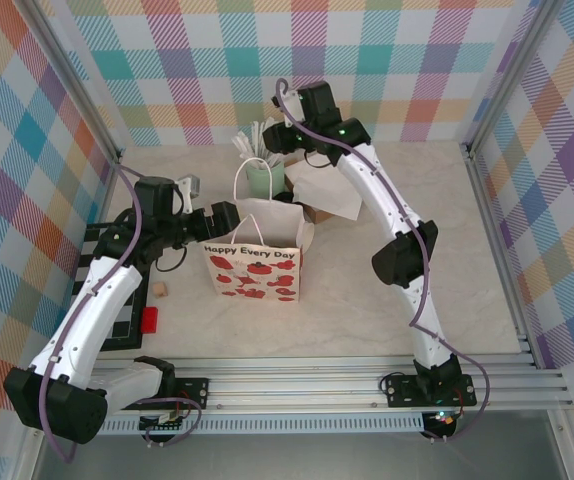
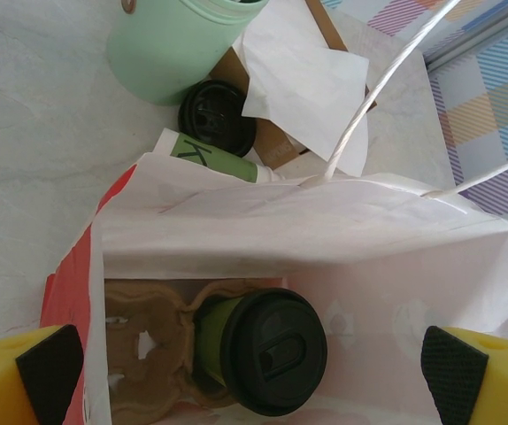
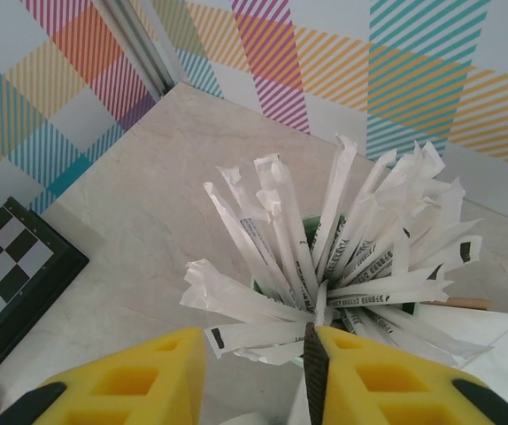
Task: Pack the takeout coffee
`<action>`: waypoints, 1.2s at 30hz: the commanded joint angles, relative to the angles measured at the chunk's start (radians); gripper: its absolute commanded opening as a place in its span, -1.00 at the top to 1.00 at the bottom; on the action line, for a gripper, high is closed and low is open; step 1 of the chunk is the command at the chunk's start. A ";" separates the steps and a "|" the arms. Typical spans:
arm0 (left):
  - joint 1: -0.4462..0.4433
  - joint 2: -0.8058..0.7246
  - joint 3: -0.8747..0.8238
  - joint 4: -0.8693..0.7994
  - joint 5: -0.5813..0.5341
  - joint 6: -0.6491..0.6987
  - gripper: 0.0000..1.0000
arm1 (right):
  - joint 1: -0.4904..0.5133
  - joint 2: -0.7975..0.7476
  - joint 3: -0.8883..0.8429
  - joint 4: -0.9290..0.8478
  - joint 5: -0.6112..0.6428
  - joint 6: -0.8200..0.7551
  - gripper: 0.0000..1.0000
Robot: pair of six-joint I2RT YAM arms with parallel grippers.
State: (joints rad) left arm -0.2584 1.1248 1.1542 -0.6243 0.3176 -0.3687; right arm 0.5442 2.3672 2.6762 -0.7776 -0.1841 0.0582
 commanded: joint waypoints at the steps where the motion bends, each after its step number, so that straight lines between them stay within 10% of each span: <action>1: 0.011 0.003 -0.013 0.013 0.011 0.024 -1.00 | 0.002 -0.032 0.022 0.019 -0.023 0.024 0.23; 28: 0.012 -0.016 -0.040 0.028 -0.013 0.034 -1.00 | -0.047 -0.161 -0.001 -0.147 0.180 0.293 -0.42; 36: 0.012 -0.029 -0.045 0.033 -0.033 0.039 -1.00 | -0.091 -0.421 -0.468 -0.001 0.250 0.436 -0.45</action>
State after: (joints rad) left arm -0.2584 1.1229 1.1206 -0.6189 0.2989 -0.3470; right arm 0.4717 2.0468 2.3779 -0.8589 0.0273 0.3977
